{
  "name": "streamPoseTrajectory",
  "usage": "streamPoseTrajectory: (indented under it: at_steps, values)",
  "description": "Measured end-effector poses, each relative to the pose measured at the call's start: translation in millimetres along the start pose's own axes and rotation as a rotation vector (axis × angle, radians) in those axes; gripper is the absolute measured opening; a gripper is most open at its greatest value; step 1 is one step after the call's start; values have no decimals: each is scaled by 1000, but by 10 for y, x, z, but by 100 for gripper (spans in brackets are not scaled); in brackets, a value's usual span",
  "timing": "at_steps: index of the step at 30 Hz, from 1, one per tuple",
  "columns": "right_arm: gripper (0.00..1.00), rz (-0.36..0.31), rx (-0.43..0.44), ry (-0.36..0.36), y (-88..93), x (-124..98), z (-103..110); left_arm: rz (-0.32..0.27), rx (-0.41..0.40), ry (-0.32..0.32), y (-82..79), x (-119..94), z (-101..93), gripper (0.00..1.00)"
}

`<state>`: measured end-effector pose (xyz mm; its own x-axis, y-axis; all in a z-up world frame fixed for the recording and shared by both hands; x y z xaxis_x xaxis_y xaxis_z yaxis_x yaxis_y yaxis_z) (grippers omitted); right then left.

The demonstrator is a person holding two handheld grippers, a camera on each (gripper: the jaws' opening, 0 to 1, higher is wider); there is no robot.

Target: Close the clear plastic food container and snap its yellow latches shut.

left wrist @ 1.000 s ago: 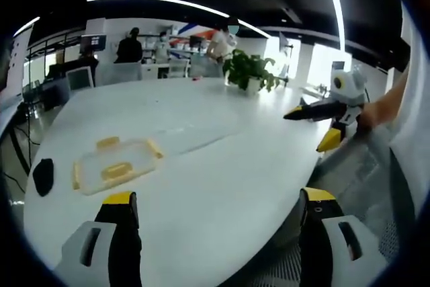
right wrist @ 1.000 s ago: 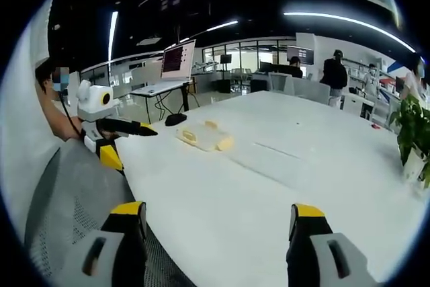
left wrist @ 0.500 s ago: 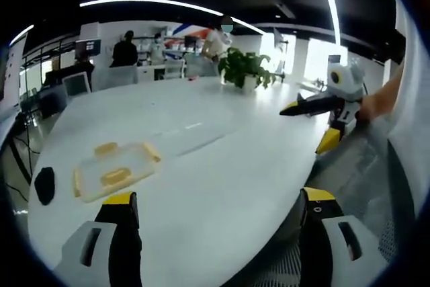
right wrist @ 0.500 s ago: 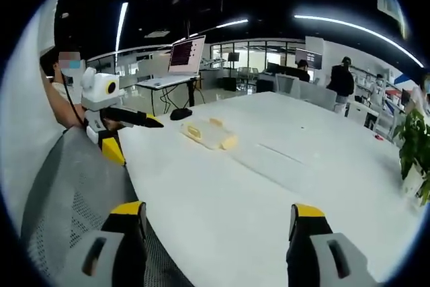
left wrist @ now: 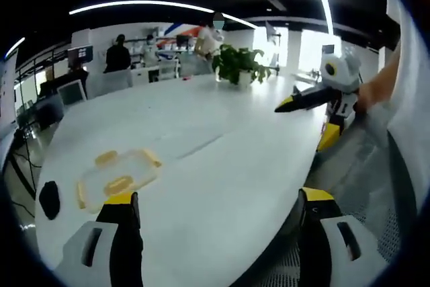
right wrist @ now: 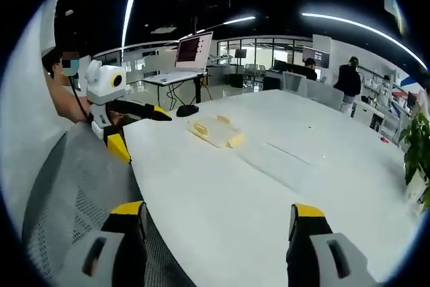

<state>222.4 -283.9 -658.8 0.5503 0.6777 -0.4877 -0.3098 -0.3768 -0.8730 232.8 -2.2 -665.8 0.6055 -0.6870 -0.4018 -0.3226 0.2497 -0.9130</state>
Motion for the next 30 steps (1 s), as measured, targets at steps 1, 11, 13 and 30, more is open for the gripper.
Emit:
streamPoseTrajectory:
  at_steps: [1, 11, 13, 30]
  values:
    - [87, 3, 1, 1, -11, 11, -11, -1, 1, -2, -9, 0, 10, 96]
    - [88, 6, -40, -14, -162, 135, -94, 45, 50, -2, -11, 7, 175, 92]
    - [87, 7, -48, -20, -196, 170, -116, 51, 45, 4, 0, 1, 201, 91]
    - [86, 47, -88, -106, -351, 576, -154, 74, 79, 3, -82, 52, 480, 91]
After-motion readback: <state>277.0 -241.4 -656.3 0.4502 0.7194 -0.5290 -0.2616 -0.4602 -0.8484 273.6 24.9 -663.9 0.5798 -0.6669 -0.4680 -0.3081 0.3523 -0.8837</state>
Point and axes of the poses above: the point that each gripper's makers call its tool centre point, and the gripper's own axes: x roughly forward along the fingers, z roughly to its left, y roughly out of its underside, the point moved 9 cm from there along -x, roughly backward along the fingers, and after that the axes turned 3 degrees about -z, right-handed, at the moved point
